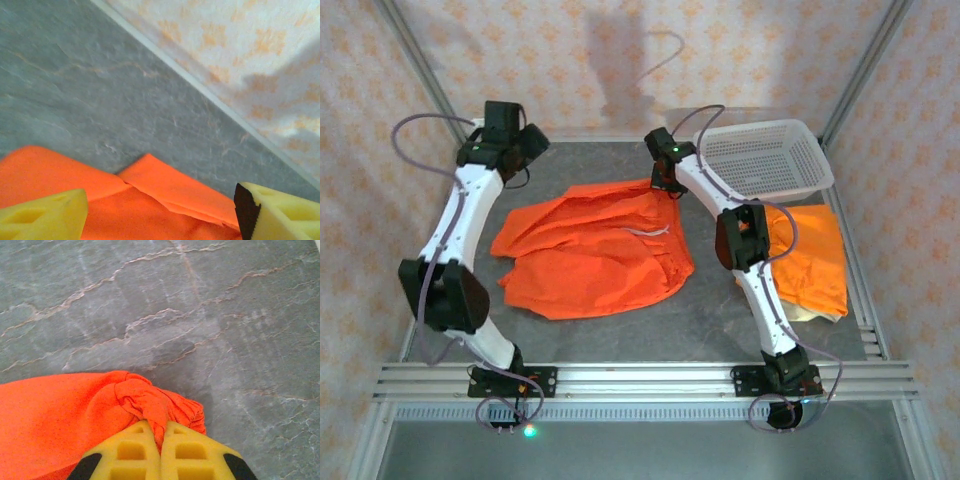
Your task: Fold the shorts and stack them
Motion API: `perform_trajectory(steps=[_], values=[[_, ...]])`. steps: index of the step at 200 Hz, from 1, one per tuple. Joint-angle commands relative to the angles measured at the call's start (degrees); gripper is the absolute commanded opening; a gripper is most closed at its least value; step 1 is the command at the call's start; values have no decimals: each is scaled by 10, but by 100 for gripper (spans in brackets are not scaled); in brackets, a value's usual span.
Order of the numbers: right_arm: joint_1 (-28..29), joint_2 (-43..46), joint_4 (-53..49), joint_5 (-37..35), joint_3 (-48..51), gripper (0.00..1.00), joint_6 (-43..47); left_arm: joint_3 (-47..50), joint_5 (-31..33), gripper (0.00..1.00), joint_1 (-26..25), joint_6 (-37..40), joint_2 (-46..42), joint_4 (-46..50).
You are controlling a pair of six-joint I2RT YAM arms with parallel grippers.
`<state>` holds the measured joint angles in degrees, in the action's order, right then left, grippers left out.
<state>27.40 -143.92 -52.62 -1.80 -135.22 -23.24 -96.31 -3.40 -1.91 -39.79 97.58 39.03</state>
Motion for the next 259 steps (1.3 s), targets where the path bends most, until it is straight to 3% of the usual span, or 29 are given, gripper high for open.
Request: perform_trajectory(steps=[1,53,114,219,259], values=[[3,55,-10,4,-17,0,13,14,-32,78,-23,-39,64,60],[14,79,5,17,-2,0,16,28,-92,79,-40,-144,132,2],[17,96,18,23,23,0,21,-12,-121,77,-43,-189,211,-12],[17,156,74,34,131,0,22,-167,-88,66,-42,-180,325,18],[18,167,79,34,154,0,23,-159,-86,60,-42,-181,346,36]])
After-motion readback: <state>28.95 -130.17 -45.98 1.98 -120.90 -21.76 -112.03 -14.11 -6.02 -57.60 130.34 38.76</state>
